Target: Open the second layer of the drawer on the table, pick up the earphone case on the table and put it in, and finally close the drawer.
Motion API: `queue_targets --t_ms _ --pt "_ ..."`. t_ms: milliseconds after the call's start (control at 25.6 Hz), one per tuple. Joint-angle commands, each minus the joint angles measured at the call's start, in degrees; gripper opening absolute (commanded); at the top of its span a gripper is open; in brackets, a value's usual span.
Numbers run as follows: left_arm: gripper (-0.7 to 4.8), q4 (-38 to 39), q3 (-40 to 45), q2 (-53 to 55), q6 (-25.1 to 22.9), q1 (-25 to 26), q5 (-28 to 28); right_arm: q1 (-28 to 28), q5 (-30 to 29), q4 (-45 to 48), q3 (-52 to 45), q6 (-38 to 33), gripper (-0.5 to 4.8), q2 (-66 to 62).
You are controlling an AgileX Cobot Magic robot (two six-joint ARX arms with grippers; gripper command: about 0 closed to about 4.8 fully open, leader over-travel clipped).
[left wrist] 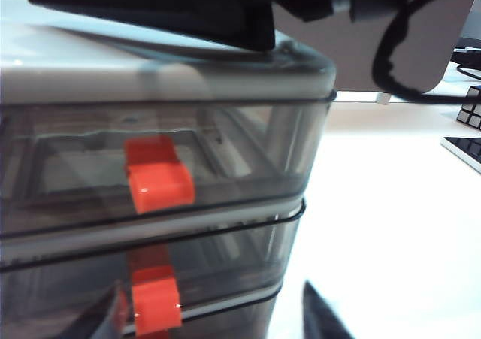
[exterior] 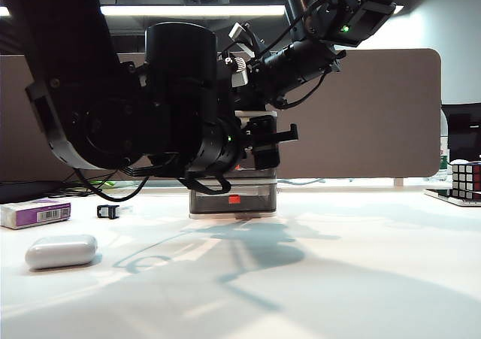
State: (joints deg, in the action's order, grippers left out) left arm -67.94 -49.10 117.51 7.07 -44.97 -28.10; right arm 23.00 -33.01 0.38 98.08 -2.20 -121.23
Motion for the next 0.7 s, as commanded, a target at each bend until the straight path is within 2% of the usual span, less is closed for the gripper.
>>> queue_targets --t_ms 39,156,195,351,702 --pt "2.63 -0.3 -1.4 2.0 -0.2 0.1 -0.4 0.1 0.0 -1.8 0.0 -0.1 -0.05 0.1" --pt "1.69 -0.9 -2.0 3.3 -0.4 0.1 -0.6 0.1 -0.3 -1.9 0.0 -0.1 -0.05 0.1" --pt "1.58 -1.3 -2.2 3.6 -1.2 0.0 -0.9 0.1 -0.4 -1.9 0.0 -0.1 -0.05 0.1" --pt "1.55 -1.5 -2.3 4.1 -2.6 0.0 -5.1 0.1 -0.4 -1.9 0.0 0.0 -0.05 0.1" --pt "1.56 -1.6 -2.5 4.1 -7.3 0.1 -5.8 0.1 -0.6 -1.9 0.0 0.9 -0.05 0.1"
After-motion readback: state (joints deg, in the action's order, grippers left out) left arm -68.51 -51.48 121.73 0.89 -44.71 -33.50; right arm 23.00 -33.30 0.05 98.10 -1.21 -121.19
